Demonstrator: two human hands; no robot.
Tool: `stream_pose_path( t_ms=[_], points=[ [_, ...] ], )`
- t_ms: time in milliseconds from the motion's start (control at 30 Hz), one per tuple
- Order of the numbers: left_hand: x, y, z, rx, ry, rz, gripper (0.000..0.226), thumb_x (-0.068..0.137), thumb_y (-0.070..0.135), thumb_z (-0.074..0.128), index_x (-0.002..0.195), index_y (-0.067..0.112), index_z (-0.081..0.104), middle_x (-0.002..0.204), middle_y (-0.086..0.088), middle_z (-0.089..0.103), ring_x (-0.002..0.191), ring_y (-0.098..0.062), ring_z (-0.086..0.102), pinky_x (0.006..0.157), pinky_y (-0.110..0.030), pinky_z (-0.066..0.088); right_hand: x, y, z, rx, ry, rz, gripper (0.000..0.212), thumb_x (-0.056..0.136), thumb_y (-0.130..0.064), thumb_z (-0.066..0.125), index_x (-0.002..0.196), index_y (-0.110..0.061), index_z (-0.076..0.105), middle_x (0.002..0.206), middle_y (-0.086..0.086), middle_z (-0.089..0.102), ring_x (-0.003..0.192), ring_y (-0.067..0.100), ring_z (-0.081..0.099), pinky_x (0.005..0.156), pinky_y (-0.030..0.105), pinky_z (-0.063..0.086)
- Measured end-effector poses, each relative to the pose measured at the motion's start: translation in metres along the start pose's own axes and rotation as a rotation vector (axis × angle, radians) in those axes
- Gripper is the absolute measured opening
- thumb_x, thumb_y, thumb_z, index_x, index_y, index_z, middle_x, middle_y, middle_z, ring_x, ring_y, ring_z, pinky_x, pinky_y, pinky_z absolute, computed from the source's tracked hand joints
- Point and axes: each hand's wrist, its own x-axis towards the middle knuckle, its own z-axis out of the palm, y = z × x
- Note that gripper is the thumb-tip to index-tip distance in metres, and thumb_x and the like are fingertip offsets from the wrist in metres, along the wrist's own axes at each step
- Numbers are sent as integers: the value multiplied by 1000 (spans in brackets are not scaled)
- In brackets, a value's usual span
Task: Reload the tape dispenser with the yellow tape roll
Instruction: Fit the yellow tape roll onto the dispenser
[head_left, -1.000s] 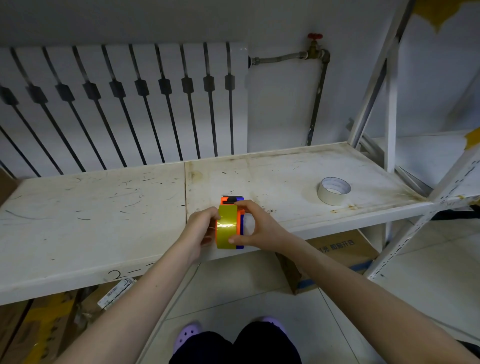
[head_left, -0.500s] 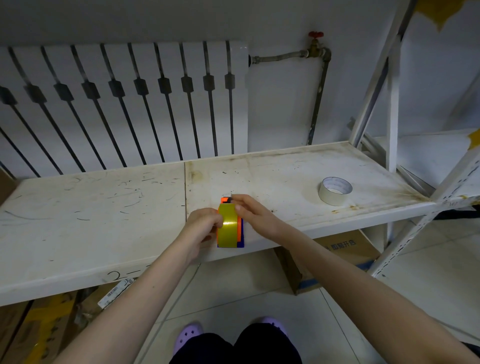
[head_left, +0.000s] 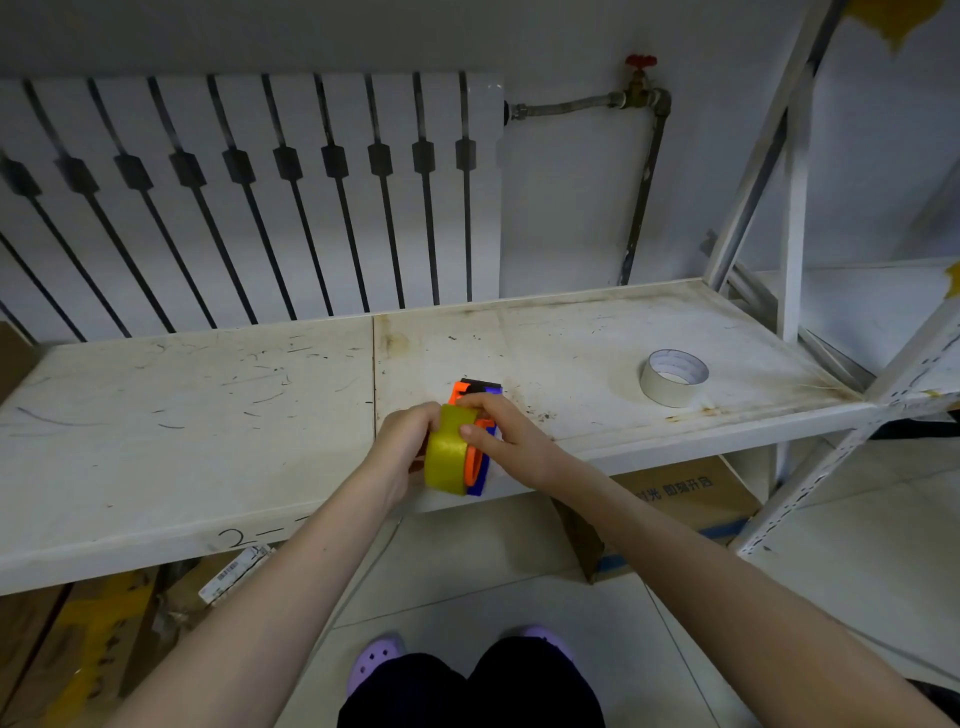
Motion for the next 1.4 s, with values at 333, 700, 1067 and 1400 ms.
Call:
stream_pose_path(
  t_ms=[333,700,1067,1400],
  points=[
    [-17,-30,-9,-43,15,234,31,80,-3,44,74,15,68,72,-3,60,68,-16,53,54,-20,44,17,-2,4,75,23,171,38,100,-32,38,133,-15,44,136,10,45,122,22,45,105,41,40],
    [-8,-9,-8,83,51,118,4,75,11,50,73,8,50,79,-13,52,75,-24,47,58,-29,32,5,-28,4,-366,131,-110,37,97,-28,45,132,-18,49,137,3,52,120,19,52,98,35,45],
    [-15,-26,-7,39,30,187,30,74,-10,44,86,4,67,69,-9,55,62,-21,51,43,-13,42,5,-22,4,-308,84,-73,39,96,-26,48,134,-19,47,138,4,50,124,21,47,103,38,43],
    [-9,-18,-9,84,76,163,20,75,1,49,59,12,43,77,-12,40,75,-22,37,56,-30,27,6,-21,5,-283,101,-45,39,95,-29,50,134,-22,48,137,2,51,123,20,48,101,39,45]
  ],
)
